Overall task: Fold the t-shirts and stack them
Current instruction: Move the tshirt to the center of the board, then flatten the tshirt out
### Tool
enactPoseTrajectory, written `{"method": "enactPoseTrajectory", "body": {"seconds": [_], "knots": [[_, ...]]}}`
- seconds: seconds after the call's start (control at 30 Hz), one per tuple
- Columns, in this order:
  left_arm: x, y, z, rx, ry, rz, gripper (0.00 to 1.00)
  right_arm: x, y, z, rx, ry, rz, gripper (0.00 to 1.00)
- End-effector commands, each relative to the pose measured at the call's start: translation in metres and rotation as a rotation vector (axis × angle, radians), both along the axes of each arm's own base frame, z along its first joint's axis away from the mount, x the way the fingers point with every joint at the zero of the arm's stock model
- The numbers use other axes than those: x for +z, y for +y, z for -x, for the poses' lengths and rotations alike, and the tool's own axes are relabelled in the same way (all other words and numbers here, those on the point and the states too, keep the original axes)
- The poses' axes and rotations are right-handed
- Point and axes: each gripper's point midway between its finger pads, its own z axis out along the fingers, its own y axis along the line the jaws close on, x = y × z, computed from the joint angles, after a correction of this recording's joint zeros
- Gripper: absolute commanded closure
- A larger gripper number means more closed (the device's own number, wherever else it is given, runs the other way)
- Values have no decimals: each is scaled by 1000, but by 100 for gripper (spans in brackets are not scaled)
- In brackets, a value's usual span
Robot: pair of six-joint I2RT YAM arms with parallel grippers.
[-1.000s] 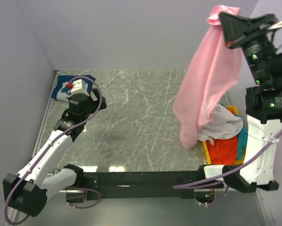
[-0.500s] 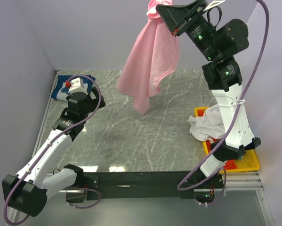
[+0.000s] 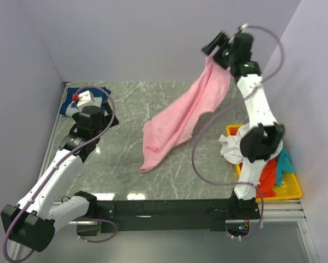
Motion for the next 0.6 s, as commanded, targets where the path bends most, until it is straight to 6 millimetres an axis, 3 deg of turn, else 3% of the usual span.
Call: {"method": "enactPoseTrajectory", "body": {"seconds": [0.0,0.03,0.07,0.1,0.13,0.17,0.2,0.23,0.27,0.3,0.37,0.47,0.57], "knots": [[-14,0,2,-4,44,-15,1,-134,8,16,83,415,179,14],[-18,-5,2,-33,60,-10,1,-142,17,24,99,428,210,14],[-25,-8,0,-48,82,-16,1,-178,20,41,118,504,238,14],[-31,-13,0,-78,96,-18,0,-156,27,47,129,416,244,14],[-34,-24,-1,-135,106,5,0,-161,32,57,148,414,235,14],[-39,-32,-6,-169,109,18,1,-191,37,76,173,477,230,14],[-42,-40,-7,-205,116,31,0,-179,39,84,168,444,192,14],[-47,-47,-9,-235,125,47,1,-189,39,93,167,467,177,14],[-53,-63,-9,-309,150,84,1,-219,39,112,170,540,173,15],[-50,-72,-14,-344,138,106,5,-221,38,119,159,539,158,15],[-59,-98,-12,-477,177,155,8,-250,35,143,145,617,163,19],[-66,-124,-6,-630,206,196,16,-276,27,167,128,693,170,22],[-81,-134,6,-711,244,183,20,-288,21,183,110,730,181,23]]}}
